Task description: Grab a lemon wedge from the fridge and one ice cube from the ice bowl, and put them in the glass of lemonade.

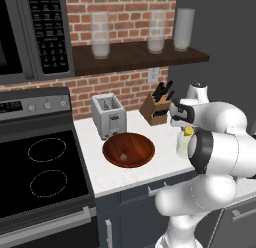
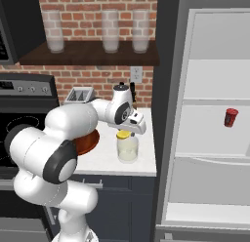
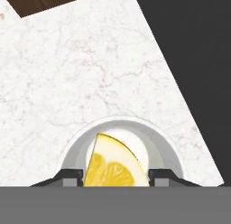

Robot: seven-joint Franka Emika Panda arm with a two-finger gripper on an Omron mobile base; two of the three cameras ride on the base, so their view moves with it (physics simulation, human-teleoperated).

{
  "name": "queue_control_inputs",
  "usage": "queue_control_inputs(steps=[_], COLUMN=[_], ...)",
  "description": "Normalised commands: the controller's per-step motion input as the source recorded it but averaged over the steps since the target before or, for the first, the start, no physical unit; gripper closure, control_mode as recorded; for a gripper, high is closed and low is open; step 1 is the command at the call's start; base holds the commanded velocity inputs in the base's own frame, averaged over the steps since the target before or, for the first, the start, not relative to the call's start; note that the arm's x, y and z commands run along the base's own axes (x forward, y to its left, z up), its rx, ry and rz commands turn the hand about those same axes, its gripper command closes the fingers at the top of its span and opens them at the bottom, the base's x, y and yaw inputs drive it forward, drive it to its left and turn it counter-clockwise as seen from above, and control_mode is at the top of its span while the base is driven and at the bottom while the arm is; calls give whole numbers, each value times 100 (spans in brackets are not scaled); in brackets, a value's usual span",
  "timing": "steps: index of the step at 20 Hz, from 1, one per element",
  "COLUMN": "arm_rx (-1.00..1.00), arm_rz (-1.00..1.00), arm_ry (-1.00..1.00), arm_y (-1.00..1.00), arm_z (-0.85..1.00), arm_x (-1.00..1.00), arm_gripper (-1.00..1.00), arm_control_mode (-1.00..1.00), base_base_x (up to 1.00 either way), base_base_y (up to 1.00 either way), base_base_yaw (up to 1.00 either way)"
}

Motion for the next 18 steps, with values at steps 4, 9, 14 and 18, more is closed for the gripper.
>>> queue_control_inputs(steps=[4, 9, 14, 18], arm_rx=[0, 0, 0, 2], arm_rz=[0, 0, 0, 1], arm_ry=[0, 0, 0, -7], arm_y=[0, 0, 0, 0], arm_z=[0, 0, 0, 7], arm_x=[0, 0, -1, -18], arm_gripper=[-100, -100, -100, -100], arm_control_mode=[-100, -100, -100, -100], base_base_x=[0, 0, 0, 0], base_base_y=[0, 0, 0, 0], base_base_yaw=[0, 0, 0, 0])
